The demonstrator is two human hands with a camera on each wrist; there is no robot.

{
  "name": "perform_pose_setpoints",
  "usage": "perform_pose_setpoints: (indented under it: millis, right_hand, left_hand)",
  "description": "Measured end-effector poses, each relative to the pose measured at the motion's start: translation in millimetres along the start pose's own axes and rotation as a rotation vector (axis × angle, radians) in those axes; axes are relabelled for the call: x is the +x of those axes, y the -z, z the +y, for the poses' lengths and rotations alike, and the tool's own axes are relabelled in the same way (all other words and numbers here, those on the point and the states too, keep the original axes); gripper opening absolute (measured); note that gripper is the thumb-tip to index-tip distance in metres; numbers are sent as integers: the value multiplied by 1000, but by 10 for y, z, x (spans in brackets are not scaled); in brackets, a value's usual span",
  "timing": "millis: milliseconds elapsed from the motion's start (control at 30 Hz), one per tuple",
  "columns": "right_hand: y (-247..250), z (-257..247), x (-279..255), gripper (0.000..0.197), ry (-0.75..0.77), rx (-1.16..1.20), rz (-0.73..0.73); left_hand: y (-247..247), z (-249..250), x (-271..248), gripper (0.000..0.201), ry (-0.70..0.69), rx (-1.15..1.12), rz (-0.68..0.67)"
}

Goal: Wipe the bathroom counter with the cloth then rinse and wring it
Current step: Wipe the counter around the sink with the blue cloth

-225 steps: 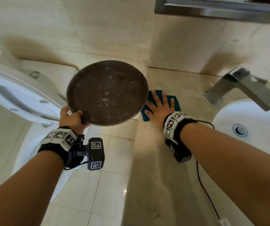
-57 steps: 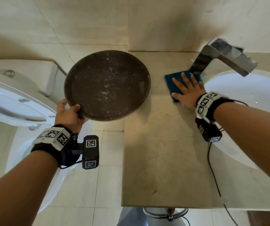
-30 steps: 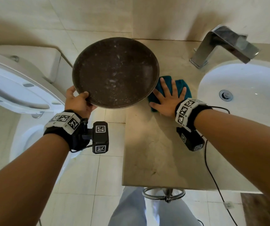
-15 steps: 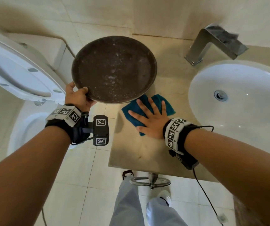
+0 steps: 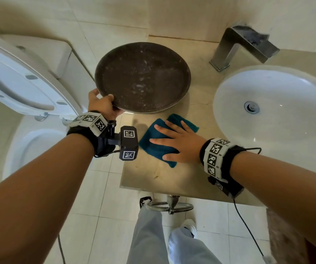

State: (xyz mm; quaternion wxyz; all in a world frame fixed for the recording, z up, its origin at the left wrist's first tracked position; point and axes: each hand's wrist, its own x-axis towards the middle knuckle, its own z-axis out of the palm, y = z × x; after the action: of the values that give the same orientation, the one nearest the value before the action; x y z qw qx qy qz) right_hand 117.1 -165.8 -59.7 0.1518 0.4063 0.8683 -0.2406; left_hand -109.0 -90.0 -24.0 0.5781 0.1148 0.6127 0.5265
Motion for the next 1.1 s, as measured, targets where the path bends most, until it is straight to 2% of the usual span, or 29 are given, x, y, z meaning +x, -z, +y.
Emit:
perform_pose_setpoints:
  millis: [167,333,400,567,800,933,1100]
  right_hand:
    - [-114,41,34,67,-23,-68,53]
    - [-133,198,-7,62,-22,-97,64]
    - [-152,287,-63,61,-65,-94,92]
    - [-146,423,-149,57,-286,-2,130]
    - [-135,396,-128,62,-315,11,113]
    - [-143,403,-123,63,-314,9,120]
    - [-139,404,-128,62,-309,28,122]
  left_hand:
    - [-161,-68,79,53,33,7,-25]
    - [-228,-59,214,53,71,36,-31]
    - [-276,-62,241,53,71,46,-44]
    - [-381,-58,317,52,69,83,-70]
    - [-541,-47,475,53,103,156,-119]
    - [-651,-8,520,57,58,286,-133]
    - [-730,-40,659,57,-10,618,-158]
